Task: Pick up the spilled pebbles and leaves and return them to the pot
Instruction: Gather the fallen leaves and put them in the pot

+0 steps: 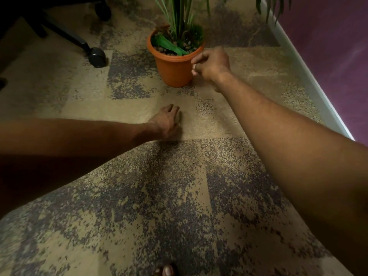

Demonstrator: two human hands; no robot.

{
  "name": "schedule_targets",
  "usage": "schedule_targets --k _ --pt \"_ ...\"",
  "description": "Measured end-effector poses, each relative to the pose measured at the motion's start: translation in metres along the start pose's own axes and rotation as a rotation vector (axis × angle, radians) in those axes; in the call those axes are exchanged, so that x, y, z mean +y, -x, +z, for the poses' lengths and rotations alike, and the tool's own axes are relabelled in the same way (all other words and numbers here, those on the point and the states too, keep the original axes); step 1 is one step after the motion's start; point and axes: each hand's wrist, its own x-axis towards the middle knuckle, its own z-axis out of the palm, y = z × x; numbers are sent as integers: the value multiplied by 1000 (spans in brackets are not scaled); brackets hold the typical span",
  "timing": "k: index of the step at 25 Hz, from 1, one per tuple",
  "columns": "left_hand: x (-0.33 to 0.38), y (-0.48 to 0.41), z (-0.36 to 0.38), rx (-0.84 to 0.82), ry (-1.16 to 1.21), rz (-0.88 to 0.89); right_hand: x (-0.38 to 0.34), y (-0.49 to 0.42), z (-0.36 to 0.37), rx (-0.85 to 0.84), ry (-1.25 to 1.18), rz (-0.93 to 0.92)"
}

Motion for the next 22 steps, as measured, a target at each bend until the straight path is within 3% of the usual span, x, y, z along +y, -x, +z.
schedule_targets --k 5,10,13,17,22 --pt "-11 -3 24 32 -10 31 -21 -28 14 127 163 -221" --pt "-9 -10 38 39 4 46 -26 -40 23 141 162 -343" --pt "-4 -14 45 31 1 33 -26 -53 33 111 216 -360" --pt "-2 -19 61 62 8 8 -22 -72 42 0 106 -215" --pt "0 -25 65 103 19 0 -11 -82 46 -22 196 -302"
